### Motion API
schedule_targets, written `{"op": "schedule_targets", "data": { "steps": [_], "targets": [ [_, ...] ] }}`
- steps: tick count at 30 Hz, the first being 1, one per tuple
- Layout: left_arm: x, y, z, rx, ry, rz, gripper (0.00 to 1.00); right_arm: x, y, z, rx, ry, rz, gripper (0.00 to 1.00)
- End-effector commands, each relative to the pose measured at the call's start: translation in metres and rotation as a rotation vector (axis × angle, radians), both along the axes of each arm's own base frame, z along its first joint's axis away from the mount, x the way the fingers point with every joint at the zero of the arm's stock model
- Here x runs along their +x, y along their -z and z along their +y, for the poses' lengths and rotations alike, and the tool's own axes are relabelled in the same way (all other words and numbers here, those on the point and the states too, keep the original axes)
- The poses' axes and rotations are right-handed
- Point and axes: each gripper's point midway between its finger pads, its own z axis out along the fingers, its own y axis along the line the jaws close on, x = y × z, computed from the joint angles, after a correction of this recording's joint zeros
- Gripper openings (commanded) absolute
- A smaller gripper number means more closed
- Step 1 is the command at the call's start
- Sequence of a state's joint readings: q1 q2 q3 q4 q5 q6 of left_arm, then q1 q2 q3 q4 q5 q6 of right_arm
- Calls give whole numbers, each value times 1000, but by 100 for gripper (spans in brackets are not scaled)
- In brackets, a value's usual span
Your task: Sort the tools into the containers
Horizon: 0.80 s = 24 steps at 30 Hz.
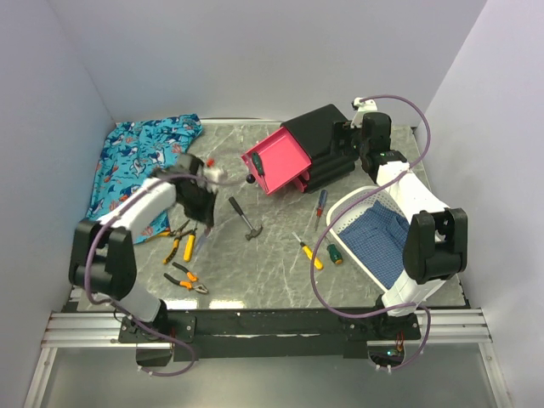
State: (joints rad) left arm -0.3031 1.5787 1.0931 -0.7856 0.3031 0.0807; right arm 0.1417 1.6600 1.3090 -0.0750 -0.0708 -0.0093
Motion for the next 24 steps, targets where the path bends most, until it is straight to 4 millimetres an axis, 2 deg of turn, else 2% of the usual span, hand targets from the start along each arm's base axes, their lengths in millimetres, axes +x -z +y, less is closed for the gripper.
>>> {"op": "schedule_targets", "data": {
  "steps": [1, 3, 4, 5, 6, 7, 8, 9, 10, 11, 13, 14, 16, 17, 18, 20, 24],
  "targets": [
    [49, -117, -28, -281, 109, -323, 1, -20, 47, 0, -63, -19, 165, 94],
    [69, -150, -42, -366, 117, -423, 1, -21, 46, 0, -66, -19, 161, 94],
    [91, -182, -55, -447, 113, -526, 1, -23, 49, -1, -68, -20, 170, 94],
    [96, -198, -64, -512, 125, -550, 1, -25, 50, -1, -69, -22, 173, 94],
    [109, -199, -74, -575, 83, -513, 1, -25, 49, -1, -68, -22, 172, 94],
    [124, -221, -83, -623, 96, -567, 1, -27, 51, -2, -71, -21, 176, 94],
    [139, -207, -92, -647, 84, -509, 1, -28, 51, -2, -72, -22, 176, 94],
    [147, -211, -99, -686, 46, -467, 1, -29, 51, -2, -72, -22, 176, 94],
    [160, -230, -107, -731, 53, -512, 1, -30, 52, -3, -76, -22, 178, 94],
    [170, -222, -115, -764, 40, -478, 1, -32, 50, -3, -76, -22, 175, 94],
    [180, -236, -130, -854, 0, -467, 1, -34, 51, -4, -77, -22, 178, 94],
    [188, -225, -136, -868, -25, -427, 1, -34, 50, -4, -78, -20, 176, 94],
    [194, -228, -151, -906, -67, -399, 1, -36, 50, -4, -80, -23, 176, 94],
    [201, -216, -156, -894, -90, -382, 1, -36, 48, -4, -78, -24, 170, 94],
    [207, -218, -162, -883, -112, -402, 1, -37, 48, -4, -77, -26, 170, 94],
    [215, -207, -169, -880, -129, -396, 1, -38, 46, -4, -79, -25, 164, 94],
    [212, -187, -191, -871, -123, -344, 1, -41, 45, -6, -86, -23, 158, 94]
  ]
}}
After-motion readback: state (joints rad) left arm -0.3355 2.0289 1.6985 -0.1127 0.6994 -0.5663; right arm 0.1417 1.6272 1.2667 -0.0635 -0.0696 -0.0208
